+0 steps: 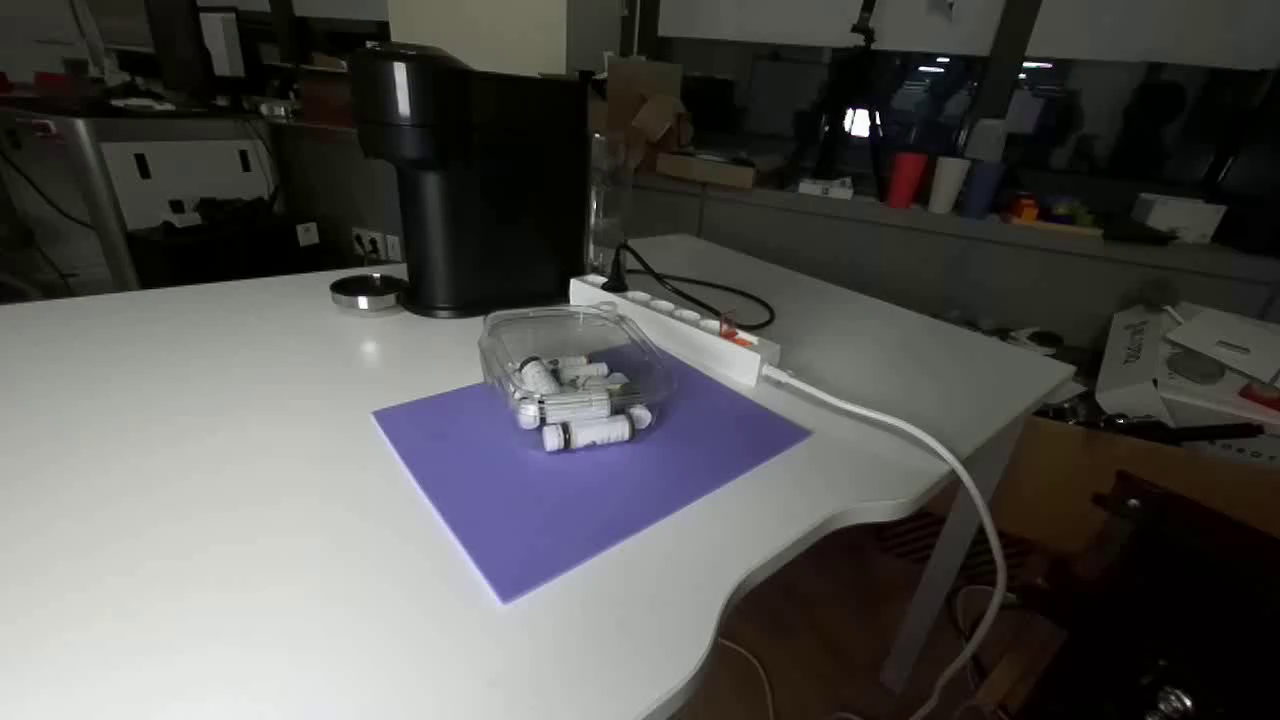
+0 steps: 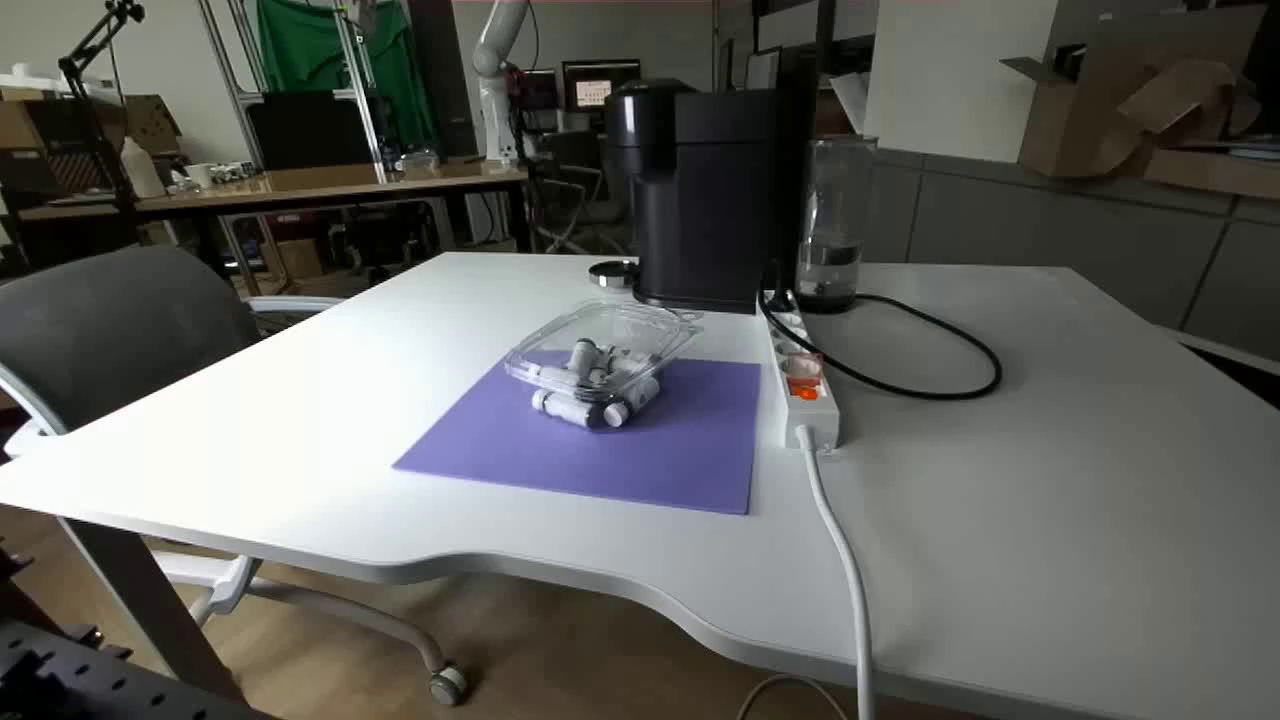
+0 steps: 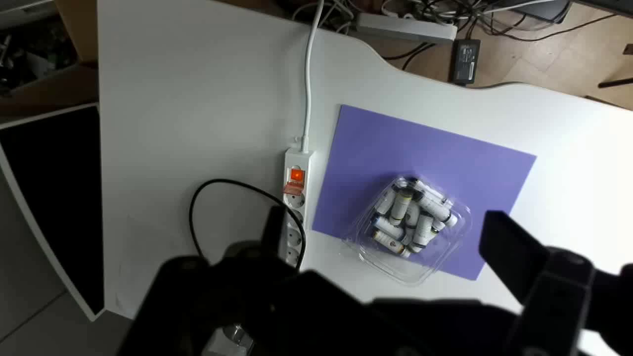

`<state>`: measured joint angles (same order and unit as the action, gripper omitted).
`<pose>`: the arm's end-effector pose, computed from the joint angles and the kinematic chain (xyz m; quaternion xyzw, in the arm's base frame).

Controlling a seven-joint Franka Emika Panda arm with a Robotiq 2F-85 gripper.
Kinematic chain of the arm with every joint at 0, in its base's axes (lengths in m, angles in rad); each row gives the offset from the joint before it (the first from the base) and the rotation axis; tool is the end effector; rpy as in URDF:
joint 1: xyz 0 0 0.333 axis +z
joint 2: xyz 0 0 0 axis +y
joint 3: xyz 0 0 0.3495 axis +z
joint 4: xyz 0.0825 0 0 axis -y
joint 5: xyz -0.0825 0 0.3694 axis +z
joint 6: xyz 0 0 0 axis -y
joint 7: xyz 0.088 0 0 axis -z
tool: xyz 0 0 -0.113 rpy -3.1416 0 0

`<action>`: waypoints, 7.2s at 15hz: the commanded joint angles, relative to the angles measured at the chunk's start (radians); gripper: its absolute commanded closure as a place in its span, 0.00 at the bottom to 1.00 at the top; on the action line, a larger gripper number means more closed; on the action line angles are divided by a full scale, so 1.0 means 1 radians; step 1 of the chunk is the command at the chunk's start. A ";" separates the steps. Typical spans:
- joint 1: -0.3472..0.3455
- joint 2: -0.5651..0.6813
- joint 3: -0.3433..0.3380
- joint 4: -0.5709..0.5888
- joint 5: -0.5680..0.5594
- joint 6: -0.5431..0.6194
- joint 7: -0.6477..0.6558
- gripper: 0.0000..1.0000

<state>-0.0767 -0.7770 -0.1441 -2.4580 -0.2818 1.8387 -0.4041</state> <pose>0.2828 -0.1013 0.5818 0.9841 0.1339 0.0481 0.1063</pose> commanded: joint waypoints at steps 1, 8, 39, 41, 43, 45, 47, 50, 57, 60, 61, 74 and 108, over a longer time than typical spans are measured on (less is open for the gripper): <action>0.017 0.000 -0.012 0.003 -0.010 -0.002 0.009 0.00; 0.017 -0.004 -0.012 0.003 -0.010 0.000 0.009 0.00; -0.017 0.758 -0.067 0.145 0.498 0.464 -0.299 0.00; -0.026 0.822 -0.057 0.194 0.511 0.464 -0.284 0.00; -0.034 0.891 -0.043 0.245 0.497 0.479 -0.277 0.00; -0.044 0.963 -0.025 0.294 0.486 0.520 -0.275 0.00; -0.055 1.039 -0.005 0.346 0.462 0.559 -0.273 0.00; -0.075 1.148 0.026 0.432 0.420 0.563 -0.268 0.00; -0.123 1.337 0.100 0.627 0.372 0.490 -0.284 0.00; -0.146 1.390 0.137 0.695 0.389 0.419 -0.304 0.00; -0.151 1.405 0.145 0.713 0.391 0.399 -0.303 0.00; -0.186 1.527 0.189 0.853 0.407 0.250 -0.318 0.00; -0.080 1.338 0.278 0.708 0.580 0.007 -0.479 0.00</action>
<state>-0.1845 0.6323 0.1272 -1.6582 0.2951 1.7676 -0.8521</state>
